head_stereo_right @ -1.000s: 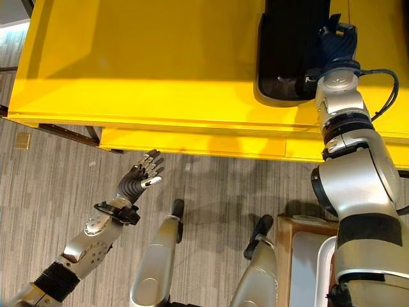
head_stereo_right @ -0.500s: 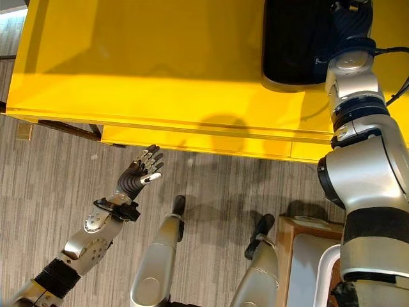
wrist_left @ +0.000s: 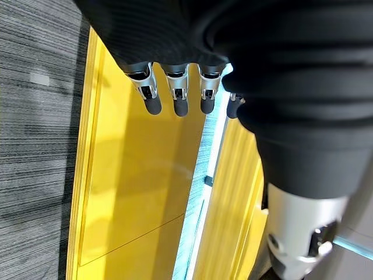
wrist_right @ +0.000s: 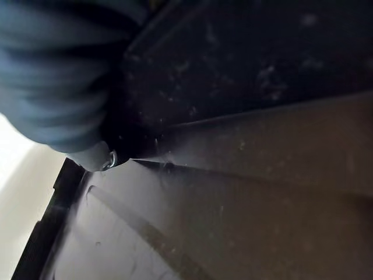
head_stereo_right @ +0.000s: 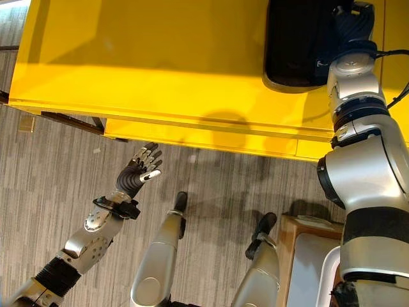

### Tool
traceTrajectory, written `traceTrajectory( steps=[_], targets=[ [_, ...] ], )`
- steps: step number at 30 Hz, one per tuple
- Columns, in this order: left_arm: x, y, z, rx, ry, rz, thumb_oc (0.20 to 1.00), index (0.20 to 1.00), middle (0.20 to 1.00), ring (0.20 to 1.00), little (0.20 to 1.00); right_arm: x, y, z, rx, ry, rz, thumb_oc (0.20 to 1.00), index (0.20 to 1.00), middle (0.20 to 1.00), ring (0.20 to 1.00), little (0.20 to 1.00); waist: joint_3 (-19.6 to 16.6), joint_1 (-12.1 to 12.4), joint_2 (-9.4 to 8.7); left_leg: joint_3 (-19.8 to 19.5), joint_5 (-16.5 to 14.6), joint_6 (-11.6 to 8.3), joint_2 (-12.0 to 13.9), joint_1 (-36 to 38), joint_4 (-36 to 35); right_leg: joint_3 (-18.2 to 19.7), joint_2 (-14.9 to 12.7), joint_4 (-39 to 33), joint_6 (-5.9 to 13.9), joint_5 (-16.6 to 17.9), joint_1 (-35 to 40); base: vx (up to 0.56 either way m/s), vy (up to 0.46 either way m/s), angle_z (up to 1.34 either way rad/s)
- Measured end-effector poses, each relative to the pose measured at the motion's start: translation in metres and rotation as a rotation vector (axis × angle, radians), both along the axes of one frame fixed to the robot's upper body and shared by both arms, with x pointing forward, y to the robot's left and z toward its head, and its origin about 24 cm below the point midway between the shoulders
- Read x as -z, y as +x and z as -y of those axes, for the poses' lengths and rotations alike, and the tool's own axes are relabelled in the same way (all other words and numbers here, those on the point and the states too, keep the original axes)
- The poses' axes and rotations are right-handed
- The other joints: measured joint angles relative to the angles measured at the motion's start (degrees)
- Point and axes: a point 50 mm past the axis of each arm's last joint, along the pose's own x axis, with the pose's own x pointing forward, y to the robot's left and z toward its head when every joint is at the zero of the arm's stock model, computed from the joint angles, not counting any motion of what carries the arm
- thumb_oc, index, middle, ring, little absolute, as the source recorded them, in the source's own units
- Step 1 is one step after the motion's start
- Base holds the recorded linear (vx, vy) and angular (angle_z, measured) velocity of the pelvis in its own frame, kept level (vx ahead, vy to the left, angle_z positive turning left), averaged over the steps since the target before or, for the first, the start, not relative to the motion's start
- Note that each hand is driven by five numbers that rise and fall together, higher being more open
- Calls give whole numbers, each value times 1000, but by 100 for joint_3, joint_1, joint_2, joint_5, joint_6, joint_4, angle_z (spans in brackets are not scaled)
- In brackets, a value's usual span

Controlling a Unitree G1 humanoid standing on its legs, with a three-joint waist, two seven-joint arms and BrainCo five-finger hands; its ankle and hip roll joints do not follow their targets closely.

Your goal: Move parts from the plastic box to the shelf.

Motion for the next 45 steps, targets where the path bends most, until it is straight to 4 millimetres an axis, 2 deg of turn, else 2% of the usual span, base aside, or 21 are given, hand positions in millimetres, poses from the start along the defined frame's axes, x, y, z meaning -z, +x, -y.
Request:
traceTrajectory(
  steps=[1, 2, 8, 14, 19, 22, 23, 24, 25, 26, 27, 29, 30, 31, 32, 34, 35, 36, 38, 41, 45],
  targets=[
    [0, 0, 0, 0, 0, 0, 1000, 1000, 1000, 1000, 1000, 0, 0, 0, 0, 0, 1, 896, 896, 896, 896, 896, 0, -1, 0, -2, 0, 0, 1, 6, 8, 0, 0, 10, 0, 0, 4, 0, 0, 0],
    [0, 0, 0, 0, 0, 1, 1000, 1000, 1000, 1000, 1000, -1, 0, 0, -1, 1, 3, 1000, 1000, 1000, 1000, 1000, 0, -6, 0, -4, 0, 0, 1, 10, 15, 0, 0, 18, 0, 0, 10, 0, 0, 0],
    [2, -2, -1, -4, -2, -6, 1000, 1000, 1000, 1000, 1000, -28, -5, -8, -15, 3, 73, 1000, 1000, 1000, 1000, 1000, -6, -21, -10, 3, -22, 55, 0, -35, 90, 30, 9, -13, -51, 13, 17, 0, 0, 0],
    [3, -2, -4, -13, 2, -5, 1000, 1000, 1000, 1000, 1000, -30, -5, -10, -14, -25, 70, 1000, 1000, 1000, 1000, 1000, -41, -37, -87, 1, 9, 14, -4, -56, 104, 22, 15, -58, 8, 91, 18, 0, 0, 0],
    [-4, 1, -4, -23, 0, 25, 1000, 1000, 1000, 1000, 1000, -38, -4, -23, -52, -45, 108, 1000, 1000, 1000, 1000, 1000, -51, -186, -203, 27, 5, 22, 8, 208, 81, 33, 20, -63, 3, 98, 241, -57, 18, -3],
    [-4, 0, -9, -40, 2, 25, 1000, 1000, 1000, 1000, 1000, -51, -2, -52, -147, -91, 177, 1000, 1000, 1000, 1000, 1000, -68, -369, -324, 120, -30, 100, 37, 257, 103, 56, 65, -311, -72, 266, 364, -58, 22, -16],
    [-4, 1, -10, -43, 2, 27, 1000, 1000, 1000, 1000, 1000, -51, -2, -56, -162, -97, 183, 1000, 1000, 1000, 1000, 1000, -86, -372, -355, 159, -44, 119, 53, 275, 101, 64, 82, -431, -72, 283, 403, -23, 12, -28],
    [-3, -1, -15, -56, 13, 22, 1000, 1000, 1000, 1000, 1000, -48, -1, -69, -222, -108, 209, 1000, 1000, 1000, 1000, 1000, -116, -443, -415, 208, -44, 118, 123, 331, 84, 97, 181, -608, -86, 288, 490, -41, 22, -22],
    [0, -4, -22, -71, 31, 8, 1000, 1000, 1000, 1000, 1000, -43, 0, -86, -294, -130, 226, 1000, 1000, 1000, 1000, 1000, -159, -517, -488, 224, -48, 124, 158, 358, 68, 130, 202, -576, -93, 286, 510, -35, 29, -25],
    [-1, -4, -26, -83, 35, 12, 1000, 1000, 1000, 1000, 1000, -37, -1, -95, -339, -142, 241, 1000, 1000, 1000, 1000, 1000, -230, -549, -605, 271, -81, 61, 212, 411, 111, 178, 202, -6, -243, 77, 299, -47, 42, -12],
    [-1, -6, -28, -92, 33, 9, 1000, 1000, 1000, 1000, 1000, -32, -2, -103, -380, -149, 248, 1000, 1000, 1000, 1000, 1000, -251, -564, -638, 264, -90, 53, 227, 477, 85, 179, 217, -59, -146, 36, 348, -28, 34, -21],
    [6, -10, -30, -95, 34, -15, 1000, 1000, 1000, 1000, 1000, -22, -7, -116, -463, -155, 281, 1000, 1000, 1000, 1000, 1000, -263, -602, -638, 308, -76, 68, 276, 638, -21, 199, 318, -334, -158, 157, 520, -16, 21, -22],
    [9, -12, -29, -94, 33, -30, 1000, 1000, 1000, 1000, 1000, -9, -13, -120, -511, -177, 292, 1000, 1000, 1000, 1000, 1000, -263, -698, -638, 345, -57, 41, 288, 760, -79, 199, 340, -491, -158, 236, 676, -11, 14, -25],
    [11, -13, -30, -98, 30, -35, 1000, 1000, 1000, 1000, 1000, 22, -18, -116, -545, -151, 270, 1000, 1000, 1000, 1000, 1000, -266, -814, -638, 467, -93, 55, 293, 952, -112, 222, 340, -713, -154, 312, 895, -27, -2, -23],
    [9, -12, -31, -101, 28, -30, 1000, 1000, 1000, 1000, 1000, 37, -26, -109, -553, -159, 262, 1000, 1000, 1000, 1000, 1000, -268, -885, -640, 482, -112, 45, 306, 980, -107, 242, 371, -756, -167, 388, 920, -16, 2, -22],
    [17, -18, -34, -109, 26, -61, 1000, 1000, 1000, 1000, 1000, 80, -59, -100, -622, -100, 273, 1000, 1000, 1000, 1000, 1000, -272, -976, -639, 614, -136, 33, 344, 1309, -217, 290, 384, -764, -177, 387, 1117, -13, -3, -26],
    [23, -26, -40, -132, 18, -88, 1000, 1000, 1000, 1000, 1000, 134, -88, -87, -639, -67, 174, 1000, 1000, 1000, 1000, 1000, -330, -1165, -607, 672, -239, 95, 384, 1415, -217, 337, 411, -834, -198, 327, 1216, -6, -20, -37],
    [24, -27, -42, -139, 27, -89, 1000, 1000, 1000, 1000, 1000, 151, -91, -81, -631, -79, 102, 1000, 1000, 1000, 1000, 1000, -338, -1230, -592, 719, -245, 99, 415, 1411, -226, 336, 417, -870, -133, 288, 1177, 8, -30, -29],
    [32, -38, -43, -134, 37, -110, 1000, 1000, 1000, 1000, 1000, 179, -115, -66, -637, -248, -55, 1000, 1000, 1000, 1000, 1000, -428, -1246, -540, 728, -225, 91, 560, 1403, -326, 334, 527, -841, -108, 266, 1084, 1, -52, -18],
    [34, -37, -35, -100, 49, -105, 1000, 1000, 1000, 1000, 1000, 177, -109, -59, -626, -405, -110, 1000, 1000, 1000, 1000, 1000, -424, -1257, -539, 605, -183, 54, 621, 1319, -349, 273, 615, -732, -191, 265, 1012, 7, -31, 4],
    [27, -30, -32, -87, 53, -76, 1000, 1000, 1000, 1000, 1000, 177, -99, -55, -568, -548, -137, 1000, 1000, 1000, 1000, 1000, -406, -1158, -562, 604, -181, 37, 586, 1299, -328, 225, 567, -695, -200, 249, 1017, 0, -11, 7]
  ],
)
